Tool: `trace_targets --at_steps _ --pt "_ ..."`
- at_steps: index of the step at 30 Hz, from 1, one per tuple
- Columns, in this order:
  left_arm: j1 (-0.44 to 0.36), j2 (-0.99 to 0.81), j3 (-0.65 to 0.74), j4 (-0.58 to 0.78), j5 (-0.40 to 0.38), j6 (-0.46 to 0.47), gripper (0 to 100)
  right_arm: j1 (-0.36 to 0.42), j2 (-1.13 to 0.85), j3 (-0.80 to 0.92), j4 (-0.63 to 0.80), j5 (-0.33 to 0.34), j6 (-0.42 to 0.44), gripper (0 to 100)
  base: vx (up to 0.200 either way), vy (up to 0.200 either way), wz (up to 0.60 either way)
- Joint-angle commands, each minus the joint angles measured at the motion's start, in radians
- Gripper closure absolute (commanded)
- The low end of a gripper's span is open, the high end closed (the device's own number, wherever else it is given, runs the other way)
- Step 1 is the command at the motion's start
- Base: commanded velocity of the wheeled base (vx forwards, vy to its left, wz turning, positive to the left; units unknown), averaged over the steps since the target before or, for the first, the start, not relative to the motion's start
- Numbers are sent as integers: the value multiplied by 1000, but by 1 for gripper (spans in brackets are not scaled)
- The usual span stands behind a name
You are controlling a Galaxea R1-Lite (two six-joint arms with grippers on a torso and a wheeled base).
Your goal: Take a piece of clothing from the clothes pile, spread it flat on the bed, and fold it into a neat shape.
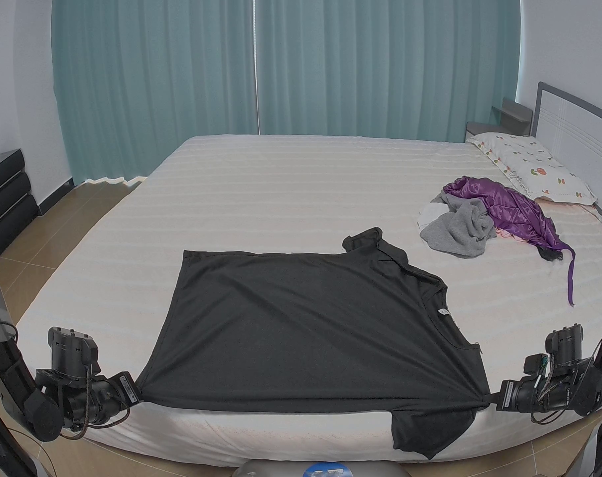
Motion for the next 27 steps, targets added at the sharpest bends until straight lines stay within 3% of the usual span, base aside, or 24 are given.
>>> trace_targets --at_steps 1,2,3,4,11,17,27 --pt "2 -5 3 0 1 10 100 10 -4 20 1 2 1 100 0 0 0" --pt "2 -6 9 -2 1 16 100 10 -4 15 1 2 1 0 0 0 0" --pt "2 -8 11 -2 1 18 100 10 -3 10 1 2 1 0 0 0 0" --pt "2 -8 9 -2 1 18 0 6 -1 7 1 4 3 0 0 0 0" --pt "14 -8 -1 -3 1 16 0 0 -20 -36 -11 14 41 0 0 0 0" --pt "37 -11 -26 -13 -15 10 0 15 -53 -56 -125 25 251 0 0 0 0" --pt "35 -11 -41 -13 -41 4 0 0 -29 -37 -177 28 391 0 0 0 0"
